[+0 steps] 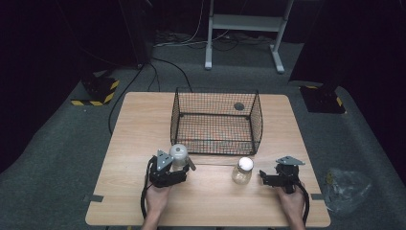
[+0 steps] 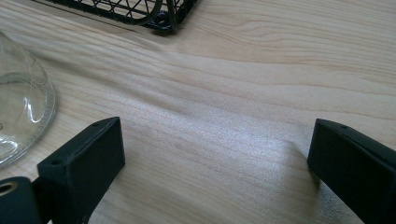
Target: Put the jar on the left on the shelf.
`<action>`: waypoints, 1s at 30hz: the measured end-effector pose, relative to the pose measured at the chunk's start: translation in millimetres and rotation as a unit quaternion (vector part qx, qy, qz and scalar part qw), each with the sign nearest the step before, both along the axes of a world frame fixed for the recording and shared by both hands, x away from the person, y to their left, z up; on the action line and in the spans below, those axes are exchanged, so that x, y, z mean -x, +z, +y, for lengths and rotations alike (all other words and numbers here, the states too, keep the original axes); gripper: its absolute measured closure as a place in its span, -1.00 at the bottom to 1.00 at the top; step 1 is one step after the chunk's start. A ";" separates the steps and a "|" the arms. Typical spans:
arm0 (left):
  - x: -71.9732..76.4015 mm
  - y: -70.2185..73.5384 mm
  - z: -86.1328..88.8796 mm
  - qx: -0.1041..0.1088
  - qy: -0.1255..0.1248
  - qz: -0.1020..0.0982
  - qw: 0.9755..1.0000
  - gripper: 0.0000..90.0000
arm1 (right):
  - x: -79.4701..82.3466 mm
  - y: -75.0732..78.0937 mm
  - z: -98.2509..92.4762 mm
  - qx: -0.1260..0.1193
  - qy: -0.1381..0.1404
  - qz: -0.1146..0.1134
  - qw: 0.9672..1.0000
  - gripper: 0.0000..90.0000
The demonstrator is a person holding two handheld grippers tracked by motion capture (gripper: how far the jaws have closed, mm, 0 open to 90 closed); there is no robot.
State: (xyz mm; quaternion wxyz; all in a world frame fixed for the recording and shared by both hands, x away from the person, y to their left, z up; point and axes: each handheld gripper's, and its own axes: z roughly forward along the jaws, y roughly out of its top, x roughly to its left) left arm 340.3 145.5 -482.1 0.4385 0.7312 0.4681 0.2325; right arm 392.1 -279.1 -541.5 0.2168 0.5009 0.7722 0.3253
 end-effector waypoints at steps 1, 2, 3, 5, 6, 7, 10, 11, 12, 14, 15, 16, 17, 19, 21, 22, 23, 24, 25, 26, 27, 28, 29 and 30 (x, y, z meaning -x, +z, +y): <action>-0.6 0.3 0.0 0.000 0.000 0.000 1.000 -0.40 | 0.0 0.0 0.0 0.000 0.000 0.000 1.000 -0.91; -1.2 1.3 -0.4 -0.002 0.000 -0.001 1.000 -0.38 | 0.0 0.0 0.0 0.000 0.000 0.000 1.000 -0.91; -1.2 1.3 -0.4 -0.002 0.000 -0.001 1.000 -0.38 | 0.0 0.0 0.0 0.000 0.000 0.000 1.000 -0.91; -1.2 2.0 -0.7 -0.007 0.000 -0.003 1.000 -0.37 | 0.0 0.0 0.0 0.000 0.000 0.000 1.000 -0.91; -1.0 2.1 -0.8 -0.008 -0.001 -0.004 1.000 -0.36 | 0.0 0.0 0.0 0.000 0.000 0.000 1.000 -0.91; -0.8 2.3 -0.9 -0.011 -0.002 -0.006 1.000 -0.36 | 0.0 0.0 0.0 0.000 0.000 0.000 1.000 -0.91; -0.6 2.6 -1.3 -0.014 -0.002 -0.009 1.000 -0.35 | 0.0 0.0 0.0 0.000 0.000 0.000 1.000 -0.91; -0.7 2.9 -1.4 -0.015 -0.003 -0.009 1.000 -0.35 | 0.0 0.0 0.0 0.000 0.000 0.000 1.000 -0.91; -0.7 2.9 -1.4 -0.015 -0.003 -0.009 1.000 -0.35 | 0.0 0.0 0.0 0.000 0.000 0.000 1.000 -0.91; -1.5 5.1 -0.9 -0.009 -0.013 -0.003 1.000 -0.34 | 0.0 0.0 0.0 0.000 0.000 0.000 1.000 -0.91; -1.5 5.1 -0.9 -0.009 -0.013 -0.003 1.000 -0.34 | 0.0 0.0 0.0 0.000 0.000 0.000 1.000 -0.91; -1.5 6.7 -1.1 -0.008 -0.016 -0.003 1.000 -0.34 | 0.0 0.0 0.0 0.000 0.000 0.000 1.000 -0.91; -1.4 8.7 -1.6 -0.007 -0.019 -0.005 1.000 -0.34 | 0.0 0.0 0.0 0.000 0.000 0.000 1.000 -0.91; -0.8 14.3 -3.1 -0.011 -0.024 -0.009 1.000 -0.34 | 0.0 0.0 0.0 0.000 0.000 0.000 1.000 -0.91; -0.4 20.4 -5.0 -0.010 -0.030 -0.012 0.999 -0.34 | 0.0 0.0 0.0 0.000 0.000 0.000 1.000 -0.91; -0.3 23.6 -5.6 -0.009 -0.034 -0.013 0.999 -0.34 | 0.0 0.0 0.0 0.000 0.000 0.000 1.000 -0.91; -0.3 26.9 -6.3 -0.008 -0.038 -0.014 0.999 -0.34 | 0.0 0.0 0.0 0.000 0.000 0.000 1.000 -0.91; -0.2 30.3 -6.9 -0.007 -0.041 -0.015 0.999 -0.34 | 0.0 0.0 0.0 0.000 0.000 0.000 1.000 -0.91; -0.1 33.7 -7.5 -0.006 -0.044 -0.016 0.999 -0.34 | 0.0 0.0 0.1 0.000 0.000 0.000 1.000 -0.91; -0.2 40.6 -8.5 -0.005 -0.051 -0.017 0.999 -0.34 | 0.0 0.0 0.0 0.000 0.000 0.000 1.000 -0.91; -0.5 44.0 -9.1 -0.005 -0.055 -0.017 0.998 -0.34 | 0.0 0.0 0.0 0.000 0.000 0.000 1.000 -0.91; -0.5 44.0 -9.1 -0.005 -0.055 -0.017 0.998 -0.34 | 0.0 0.0 0.0 0.000 0.000 0.000 1.000 -0.91; -0.7 47.3 -9.6 -0.004 -0.059 -0.018 0.998 -0.34 | 0.0 0.0 0.0 0.000 0.000 0.000 1.000 -0.91; -1.0 50.5 -10.1 -0.003 -0.062 -0.019 0.998 -0.34 | 0.0 0.0 0.0 0.000 0.000 0.000 1.000 -0.91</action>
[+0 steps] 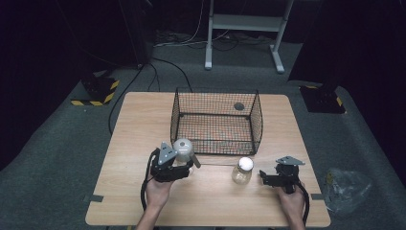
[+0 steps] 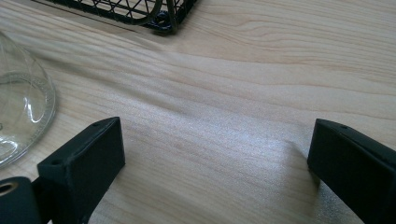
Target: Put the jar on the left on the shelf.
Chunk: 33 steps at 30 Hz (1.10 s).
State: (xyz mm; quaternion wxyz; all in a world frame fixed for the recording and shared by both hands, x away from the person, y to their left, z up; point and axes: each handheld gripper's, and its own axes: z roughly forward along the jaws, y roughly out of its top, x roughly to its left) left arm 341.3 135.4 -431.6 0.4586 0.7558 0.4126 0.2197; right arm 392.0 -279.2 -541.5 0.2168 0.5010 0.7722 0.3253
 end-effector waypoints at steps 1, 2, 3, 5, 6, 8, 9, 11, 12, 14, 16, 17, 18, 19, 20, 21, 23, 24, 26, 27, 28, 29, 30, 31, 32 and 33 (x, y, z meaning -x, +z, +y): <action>-0.4 3.1 -0.3 0.001 -0.004 -0.001 1.000 -0.34 | 0.1 0.0 0.1 0.000 -0.001 0.000 1.000 -0.91; -1.0 6.0 -0.6 0.004 -0.008 0.000 1.000 -0.34 | 0.0 0.0 0.0 0.000 0.000 0.000 1.000 -0.91; -1.6 8.8 -0.9 0.007 -0.012 0.001 1.000 -0.34 | 0.0 0.0 0.0 0.000 0.000 0.000 1.000 -0.91; -3.5 13.9 -2.0 0.008 -0.020 0.004 1.000 -0.34 | 0.0 0.0 0.0 0.000 0.000 0.000 1.000 -0.91; -4.9 16.7 -3.2 0.003 -0.023 0.005 1.000 -0.34 | 0.0 0.0 0.0 0.000 0.000 0.000 1.000 -0.91; -8.1 22.3 -4.7 -0.005 -0.029 0.005 1.000 -0.34 | 0.0 0.0 0.0 0.000 0.000 0.000 1.000 -0.91; -8.1 22.3 -4.7 -0.005 -0.029 0.005 1.000 -0.34 | 0.0 0.0 0.0 0.000 0.000 0.000 1.000 -0.91; -9.7 25.0 -4.7 -0.001 -0.032 0.008 0.999 -0.34 | 0.0 0.0 0.0 0.000 0.000 0.000 1.000 -0.91; -10.5 26.5 -4.6 0.001 -0.034 0.009 0.999 -0.34 | 0.0 0.0 0.0 0.000 0.000 0.000 1.000 -0.91; -12.4 29.5 -4.1 0.004 -0.037 0.012 0.999 -0.34 | 0.0 0.0 0.0 0.000 0.000 0.000 1.000 -0.91; -16.3 34.0 -3.7 0.009 -0.039 0.017 0.999 -0.34 | 0.0 0.0 0.0 0.000 0.000 0.000 1.000 -0.91; -16.3 34.0 -3.7 0.009 -0.039 0.017 0.999 -0.34 | 0.0 0.0 0.0 0.000 0.000 0.000 1.000 -0.91; -17.2 35.6 -3.9 0.011 -0.040 0.017 0.999 -0.34 | 0.0 0.0 0.0 0.000 0.000 0.000 1.000 -0.91; -17.8 37.2 -3.9 0.012 -0.041 0.015 0.999 -0.34 | 0.0 0.0 0.0 0.000 0.000 0.000 1.000 -0.91; -18.3 39.0 -3.6 0.015 -0.042 0.015 0.999 -0.34 | 0.0 0.0 0.0 0.000 0.000 0.000 1.000 -0.91; -19.1 40.8 -3.3 0.018 -0.043 0.016 0.999 -0.34 | 0.0 0.0 0.0 0.000 0.000 0.000 1.000 -0.91; -21.8 44.7 -2.2 0.022 -0.045 0.019 0.999 -0.34 | 0.0 0.0 0.0 0.000 0.000 0.000 1.000 -0.91; -23.3 46.8 -1.9 0.024 -0.045 0.021 0.998 -0.34 | 0.0 0.0 0.0 0.000 0.000 0.000 1.000 -0.91; -26.5 50.9 -1.2 0.027 -0.046 0.022 0.998 -0.34 | 0.0 0.0 0.0 0.000 0.000 0.000 1.000 -0.91; -27.8 52.8 -1.0 0.028 -0.047 0.021 0.998 -0.34 | 0.0 0.0 0.0 0.000 0.000 0.000 1.000 -0.91; -29.1 54.7 -0.9 0.030 -0.048 0.020 0.998 -0.34 | 0.0 0.0 0.0 0.000 0.000 0.000 1.000 -0.91; -30.4 56.4 -0.9 0.030 -0.048 0.018 0.998 -0.34 | 0.0 0.0 0.0 0.000 0.000 0.000 1.000 -0.91; -31.7 58.2 -1.1 0.030 -0.048 0.017 0.998 -0.34 | 0.0 0.0 0.0 0.000 0.000 0.000 1.000 -0.91; -33.2 59.8 -1.5 0.029 -0.048 0.016 0.998 -0.34 | 0.0 0.0 0.0 0.000 0.000 0.000 1.000 -0.91; -34.8 61.5 -1.8 0.027 -0.048 0.014 0.998 -0.34 | 0.0 0.0 0.0 0.000 0.000 0.000 1.000 -0.91; -36.7 63.0 -2.3 0.026 -0.048 0.013 0.998 -0.34 | 0.0 0.0 0.0 0.000 0.000 0.000 1.000 -0.91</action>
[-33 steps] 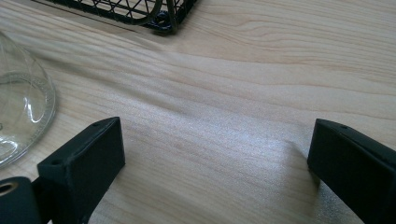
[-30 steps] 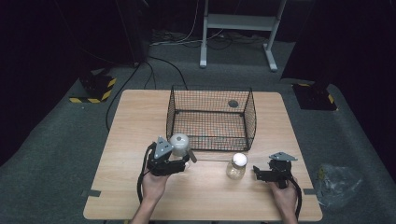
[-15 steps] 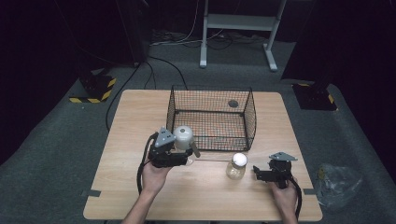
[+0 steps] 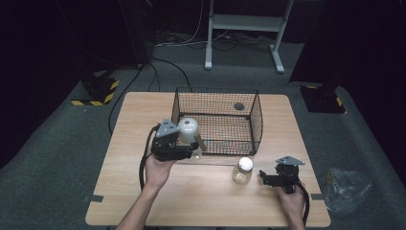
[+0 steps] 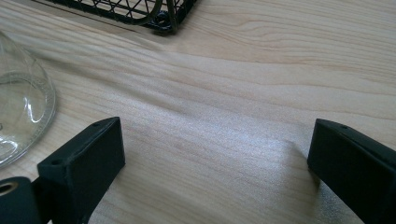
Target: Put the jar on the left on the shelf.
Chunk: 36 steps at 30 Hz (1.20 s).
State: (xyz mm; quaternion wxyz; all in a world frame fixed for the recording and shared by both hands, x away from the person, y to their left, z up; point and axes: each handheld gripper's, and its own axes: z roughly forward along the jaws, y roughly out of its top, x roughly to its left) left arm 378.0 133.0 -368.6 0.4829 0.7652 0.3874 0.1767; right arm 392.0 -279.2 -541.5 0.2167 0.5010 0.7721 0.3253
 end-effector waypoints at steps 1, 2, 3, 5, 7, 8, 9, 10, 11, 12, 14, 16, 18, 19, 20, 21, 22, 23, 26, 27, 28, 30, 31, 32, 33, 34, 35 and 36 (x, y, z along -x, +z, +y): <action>-2.2 1.5 -0.4 -0.001 0.000 -0.001 1.000 -0.34 | 0.0 0.0 0.0 0.000 0.000 0.000 1.000 -0.91; -4.5 2.7 -0.8 -0.002 0.001 -0.003 1.000 -0.34 | 0.0 0.0 0.0 0.000 0.000 0.000 1.000 -0.91; -6.8 3.8 -1.3 -0.003 0.001 -0.004 1.000 -0.34 | 0.0 0.0 0.0 0.000 0.000 0.000 1.000 -0.91; -11.0 5.5 -2.8 -0.010 0.004 -0.011 1.000 -0.34 | 0.0 0.0 0.0 0.000 0.000 0.000 1.000 -0.91; -17.6 7.3 -4.5 -0.014 0.008 -0.015 1.000 -0.34 | 0.0 0.0 0.0 0.000 0.000 0.000 1.000 -0.91; -17.6 7.3 -4.5 -0.014 0.008 -0.015 1.000 -0.34 | 0.0 0.0 0.0 0.000 0.000 0.000 1.000 -0.91; -20.0 7.7 -4.8 -0.013 0.008 -0.014 1.000 -0.34 | 0.0 0.0 0.0 0.000 0.000 0.000 1.000 -0.91; -22.5 8.1 -5.0 -0.012 0.008 -0.013 1.000 -0.34 | 0.0 0.0 0.0 0.000 0.000 0.000 1.000 -0.91; -25.0 8.4 -5.5 -0.011 0.009 -0.013 1.000 -0.34 | 0.0 0.0 0.0 0.000 0.000 0.000 1.000 -0.91; -27.6 8.9 -6.2 -0.011 0.010 -0.013 1.000 -0.34 | 0.0 0.0 0.0 0.000 0.000 0.000 1.000 -0.91; -32.7 10.1 -8.1 -0.014 0.012 -0.014 1.000 -0.34 | 0.0 0.0 0.0 0.000 0.000 0.000 1.000 -0.91; -36.1 10.7 -9.9 -0.015 0.013 -0.014 1.000 -0.34 | 0.0 0.0 0.0 0.000 0.000 0.000 1.000 -0.91; -40.0 11.2 -12.3 -0.017 0.014 -0.015 1.000 -0.34 | 0.0 0.0 0.0 0.000 0.000 0.000 1.000 -0.91; -42.3 11.2 -13.5 -0.019 0.014 -0.016 1.000 -0.34 | 0.0 0.0 0.0 0.000 0.000 0.000 1.000 -0.91; -44.5 11.2 -14.9 -0.020 0.016 -0.016 1.000 -0.34 | 0.0 0.0 0.0 0.000 0.000 0.000 1.000 -0.91; -46.8 11.1 -16.0 -0.021 0.017 -0.016 1.000 -0.34 | 0.0 0.0 0.0 0.000 0.000 0.000 1.000 -0.91; -49.3 10.9 -16.8 -0.022 0.019 -0.016 0.999 -0.34 | 0.0 0.0 0.0 0.000 0.000 0.000 1.000 -0.91; -51.6 10.4 -17.4 -0.020 0.021 -0.015 0.999 -0.34 | 0.0 0.0 0.0 0.000 0.000 0.000 1.000 -0.91; -58.9 7.8 -17.3 -0.017 0.028 -0.011 0.999 -0.34 | 0.0 0.0 0.0 0.000 0.000 0.000 1.000 -0.91; -61.3 6.6 -17.2 -0.017 0.031 -0.010 0.999 -0.34 | 0.0 0.0 0.0 0.000 0.000 0.000 1.000 -0.91; -63.7 5.4 -17.1 -0.017 0.034 -0.009 0.999 -0.34 | 0.0 0.0 0.0 0.000 0.000 0.000 1.000 -0.91; -68.5 3.1 -16.9 -0.019 0.038 -0.005 0.999 -0.34 | 0.0 0.0 0.0 0.000 0.000 0.000 1.000 -0.91; -70.6 2.1 -17.0 -0.020 0.040 -0.004 0.999 -0.34 | 0.0 0.0 0.0 0.000 0.000 0.000 1.000 -0.91; -72.2 1.1 -17.6 -0.020 0.042 -0.004 0.999 -0.34 | 0.0 0.0 0.0 0.000 0.000 0.000 1.000 -0.91; -73.6 0.3 -18.0 -0.022 0.043 -0.004 0.999 -0.34 | 0.1 0.0 0.1 0.000 -0.001 0.000 1.000 -0.91; -76.0 -1.4 -19.4 -0.022 0.045 -0.007 0.999 -0.34 | 0.0 0.0 0.0 0.000 0.000 0.000 1.000 -0.91; -76.0 -1.4 -19.4 -0.022 0.045 -0.007 0.999 -0.34 | 0.0 0.0 0.0 0.000 0.000 0.000 1.000 -0.91; -78.2 -3.2 -21.2 -0.023 0.047 -0.008 0.999 -0.34 | 0.0 0.0 0.0 0.000 0.000 0.000 1.000 -0.91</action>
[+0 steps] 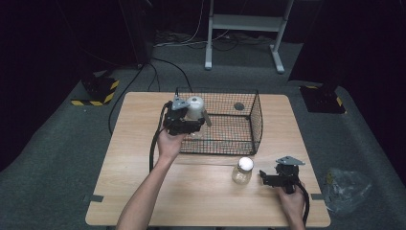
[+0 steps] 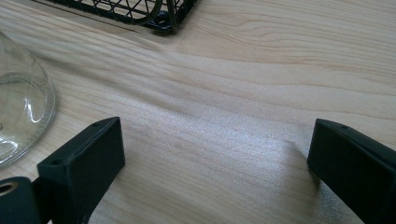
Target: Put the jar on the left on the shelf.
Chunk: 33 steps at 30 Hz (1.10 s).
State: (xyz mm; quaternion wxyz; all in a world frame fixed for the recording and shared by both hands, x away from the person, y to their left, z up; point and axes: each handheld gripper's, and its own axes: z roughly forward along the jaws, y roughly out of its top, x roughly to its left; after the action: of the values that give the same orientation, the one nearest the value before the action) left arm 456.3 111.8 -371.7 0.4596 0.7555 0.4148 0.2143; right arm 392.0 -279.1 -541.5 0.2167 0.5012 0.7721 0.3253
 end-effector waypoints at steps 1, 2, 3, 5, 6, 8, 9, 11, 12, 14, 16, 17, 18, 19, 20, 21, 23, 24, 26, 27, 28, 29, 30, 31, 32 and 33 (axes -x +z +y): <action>0.0 0.0 0.0 0.000 0.000 0.000 1.000 -0.34 | 0.0 0.0 0.0 0.000 0.000 0.000 1.000 -0.91; -1.7 -1.3 -1.0 -0.003 0.001 0.000 1.000 -0.34 | 0.0 0.0 0.0 0.000 0.000 0.000 1.000 -0.91; -4.5 -3.8 -2.7 -0.006 0.002 0.001 1.000 -0.34 | 0.0 0.0 0.0 0.000 0.000 0.000 1.000 -0.91; -6.8 -6.3 -4.3 -0.008 0.005 0.001 1.000 -0.34 | 0.0 0.0 0.0 0.000 0.000 0.000 1.000 -0.91; -6.8 -6.3 -4.3 -0.008 0.005 0.001 1.000 -0.34 | 0.0 0.0 0.0 0.000 0.000 0.000 1.000 -0.91; -8.6 -8.8 -5.1 -0.012 0.007 0.001 1.000 -0.34 | 0.0 0.0 0.0 0.000 0.000 0.000 1.000 -0.91; -9.7 -10.0 -4.9 -0.013 0.007 0.003 1.000 -0.34 | 0.0 0.0 0.0 0.000 0.000 0.000 1.000 -0.91; -12.1 -13.2 -5.3 -0.011 0.010 0.006 1.000 -0.34 | 0.0 0.0 0.0 0.000 0.000 0.000 1.000 -0.91; -13.2 -15.0 -5.7 -0.010 0.012 0.008 1.000 -0.34 | 0.0 0.0 0.0 0.000 0.000 0.000 1.000 -0.91; -15.0 -18.3 -6.3 -0.014 0.014 0.013 1.000 -0.34 | 0.0 0.0 0.0 0.000 0.000 0.000 1.000 -0.91; -16.8 -20.9 -6.7 -0.016 0.015 0.016 1.000 -0.34 | 0.0 0.0 0.0 0.000 0.000 0.000 1.000 -0.91; -17.6 -22.3 -6.9 -0.016 0.016 0.018 1.000 -0.34 | 0.0 0.0 0.0 0.000 0.000 0.000 1.000 -0.91; -18.5 -23.8 -7.0 -0.015 0.018 0.020 1.000 -0.34 | 0.0 0.0 0.0 0.000 0.000 0.000 1.000 -0.91; -20.5 -27.1 -7.4 -0.015 0.019 0.024 0.999 -0.34 | 0.0 0.0 0.0 0.000 0.000 0.000 1.000 -0.91; -20.5 -27.1 -7.4 -0.015 0.019 0.024 0.999 -0.34 | 0.0 0.0 0.0 0.000 0.000 0.000 1.000 -0.91; -21.5 -29.0 -7.6 -0.015 0.020 0.026 0.999 -0.34 | 0.0 0.0 0.0 0.000 0.000 0.000 1.000 -0.91; -22.5 -32.5 -8.9 -0.019 0.024 0.028 0.999 -0.34 | 0.0 0.0 0.0 0.000 0.000 0.000 1.000 -0.91; -23.2 -35.8 -9.6 -0.025 0.026 0.028 0.999 -0.34 | 0.1 0.0 0.1 0.000 -0.001 0.000 1.000 -0.91; -23.8 -37.5 -9.7 -0.025 0.027 0.030 0.999 -0.34 | 0.0 0.0 0.0 0.000 0.000 0.000 1.000 -0.91; -24.4 -39.2 -9.7 -0.025 0.029 0.033 0.999 -0.34 | 0.0 0.0 0.0 0.000 0.000 0.000 1.000 -0.91; -24.9 -40.9 -9.9 -0.025 0.030 0.034 0.999 -0.34 | 0.0 0.0 0.0 0.000 0.000 0.000 1.000 -0.91; -25.5 -42.3 -10.5 -0.026 0.031 0.036 0.999 -0.34 | 0.0 0.0 0.0 0.000 0.000 0.000 1.000 -0.91; -25.8 -43.6 -11.1 -0.029 0.031 0.036 0.998 -0.34 | 0.1 0.0 0.1 0.000 -0.001 0.000 1.000 -0.91; -25.9 -46.1 -12.2 -0.030 0.030 0.036 0.998 -0.34 | 0.0 0.0 0.0 0.000 0.000 0.000 1.000 -0.91; -25.9 -46.1 -12.2 -0.030 0.030 0.036 0.998 -0.34 | 0.0 0.0 0.0 0.000 0.000 0.000 1.000 -0.91; -26.4 -48.0 -12.7 -0.028 0.029 0.038 0.998 -0.34 | 0.0 0.0 0.0 0.000 0.000 0.000 1.000 -0.91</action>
State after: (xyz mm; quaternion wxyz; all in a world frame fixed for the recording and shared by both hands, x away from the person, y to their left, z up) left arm 482.6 99.1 -419.7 0.4161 0.7632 0.4477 0.2099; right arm 392.0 -279.1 -541.5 0.2167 0.5011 0.7721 0.3253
